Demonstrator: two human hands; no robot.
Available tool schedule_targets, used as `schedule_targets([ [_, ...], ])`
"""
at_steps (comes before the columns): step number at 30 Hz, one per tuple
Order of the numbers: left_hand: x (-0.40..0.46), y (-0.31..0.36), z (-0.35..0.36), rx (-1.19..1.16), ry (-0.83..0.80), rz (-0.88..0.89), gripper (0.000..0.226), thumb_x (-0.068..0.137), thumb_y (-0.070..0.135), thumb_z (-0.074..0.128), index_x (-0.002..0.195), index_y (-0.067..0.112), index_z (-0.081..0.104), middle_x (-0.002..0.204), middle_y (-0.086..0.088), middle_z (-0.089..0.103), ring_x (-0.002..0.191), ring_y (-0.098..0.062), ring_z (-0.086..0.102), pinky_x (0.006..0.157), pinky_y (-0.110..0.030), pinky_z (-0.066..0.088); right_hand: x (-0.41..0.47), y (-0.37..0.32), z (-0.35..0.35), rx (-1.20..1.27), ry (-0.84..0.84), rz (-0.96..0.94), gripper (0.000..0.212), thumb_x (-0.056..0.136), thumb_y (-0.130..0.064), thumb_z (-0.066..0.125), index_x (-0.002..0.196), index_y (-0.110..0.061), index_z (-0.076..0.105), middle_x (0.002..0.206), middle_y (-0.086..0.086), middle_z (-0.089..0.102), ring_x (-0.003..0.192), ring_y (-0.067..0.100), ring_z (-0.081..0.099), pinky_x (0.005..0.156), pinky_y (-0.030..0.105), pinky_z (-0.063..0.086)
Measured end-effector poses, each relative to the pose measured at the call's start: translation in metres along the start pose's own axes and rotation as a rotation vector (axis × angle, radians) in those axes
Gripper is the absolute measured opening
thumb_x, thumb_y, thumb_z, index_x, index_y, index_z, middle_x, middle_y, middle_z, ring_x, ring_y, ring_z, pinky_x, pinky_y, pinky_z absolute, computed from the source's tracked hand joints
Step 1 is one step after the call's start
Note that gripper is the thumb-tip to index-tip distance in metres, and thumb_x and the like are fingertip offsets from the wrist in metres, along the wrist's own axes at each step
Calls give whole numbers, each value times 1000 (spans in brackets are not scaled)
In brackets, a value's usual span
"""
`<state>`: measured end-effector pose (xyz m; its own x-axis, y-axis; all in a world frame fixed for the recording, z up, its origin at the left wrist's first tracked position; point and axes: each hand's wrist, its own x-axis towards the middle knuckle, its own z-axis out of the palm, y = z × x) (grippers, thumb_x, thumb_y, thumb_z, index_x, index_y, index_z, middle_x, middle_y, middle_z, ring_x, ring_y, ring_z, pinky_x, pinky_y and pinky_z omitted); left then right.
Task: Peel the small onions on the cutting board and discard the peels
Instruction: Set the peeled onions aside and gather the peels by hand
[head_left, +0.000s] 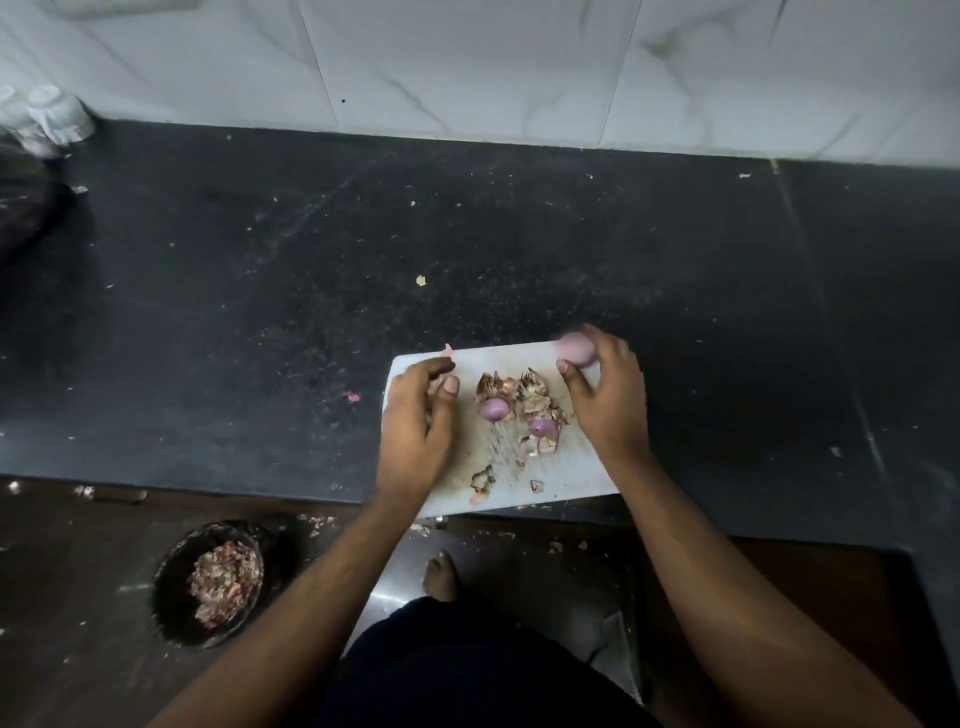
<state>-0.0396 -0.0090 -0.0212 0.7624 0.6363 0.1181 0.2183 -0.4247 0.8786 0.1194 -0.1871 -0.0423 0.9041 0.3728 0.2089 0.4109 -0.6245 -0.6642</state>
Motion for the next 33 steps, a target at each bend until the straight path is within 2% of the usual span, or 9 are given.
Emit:
schedule_targets([
  [5, 32, -15, -2, 261, -130, 100, 53, 107, 43, 42, 148, 10, 52, 161, -8, 45, 149, -21, 37, 124, -38, 28, -13, -9, -3, -6, 34, 45, 68, 96, -35, 67, 152, -9, 39, 154, 12, 42, 143, 25, 39, 116, 36, 37],
  [8, 32, -19, 9, 349, -280, 70, 74, 106, 57, 21, 162, 8, 31, 171, -11, 24, 160, -21, 17, 131, -34, 8, -35, -21, -11, -37, 156, -2, 48, 103, -25, 58, 147, -9, 46, 149, 12, 41, 140, 24, 41, 114, 36, 39],
  [12, 14, -17, 26, 405, -366, 149, 79, 104, 59, 9, 164, 10, 26, 174, -8, 16, 162, -18, 8, 132, -40, 7, -70, -36, -4, 58, 86, 32, 34, 105, -22, 47, 136, -10, 54, 138, 5, 47, 126, 19, 52, 104, 35, 47],
  [16, -2, -4, 32, 200, -365, 128, 83, 104, 64, 11, 158, 7, 38, 167, -9, 37, 157, -20, 27, 130, -41, 20, -71, -46, 9, 136, 48, 179, 43, 107, -27, 37, 146, -11, 45, 147, 1, 46, 132, 16, 50, 106, 20, 39],
  [18, -8, 3, 33, 31, -350, 83, 91, 100, 73, 9, 156, 8, 40, 159, -9, 48, 149, -20, 40, 125, -37, 29, -66, -52, 15, 219, 32, 234, 46, 108, -32, 34, 149, -14, 42, 149, -1, 45, 133, 15, 51, 109, 24, 41],
  [23, -9, 8, 33, -393, -251, -118, 92, 94, 83, 18, 151, 17, 43, 145, 11, 56, 139, -1, 50, 118, -26, 38, -60, -68, 33, 335, -19, 192, 50, 107, -37, 32, 147, -9, 45, 146, 2, 49, 131, 0, 43, 109, 9, 32],
  [26, -7, -1, 23, -542, -159, -173, 88, 89, 89, 24, 147, 26, 44, 151, 3, 53, 145, -12, 48, 123, -38, 36, -57, -70, 33, 408, -4, 177, 51, 105, -40, 31, 142, -12, 52, 140, -4, 55, 131, 2, 47, 112, 21, 37],
  [29, -4, -13, 15, -566, -122, -198, 97, 86, 91, 27, 149, 18, 42, 155, -11, 50, 146, -22, 48, 126, -48, 32, -47, -63, 25, 477, 7, 200, 47, 108, -40, 30, 137, -14, 57, 133, -9, 60, 124, 3, 55, 107, 31, 46],
  [33, -9, -16, 17, -476, -151, -161, 98, 91, 86, 26, 154, 11, 37, 158, -8, 46, 150, -22, 42, 125, -55, 30, -25, -52, 27, 447, -120, 186, 53, 106, -52, 29, 137, -20, 58, 132, -8, 62, 125, 7, 57, 103, 45, 50],
])
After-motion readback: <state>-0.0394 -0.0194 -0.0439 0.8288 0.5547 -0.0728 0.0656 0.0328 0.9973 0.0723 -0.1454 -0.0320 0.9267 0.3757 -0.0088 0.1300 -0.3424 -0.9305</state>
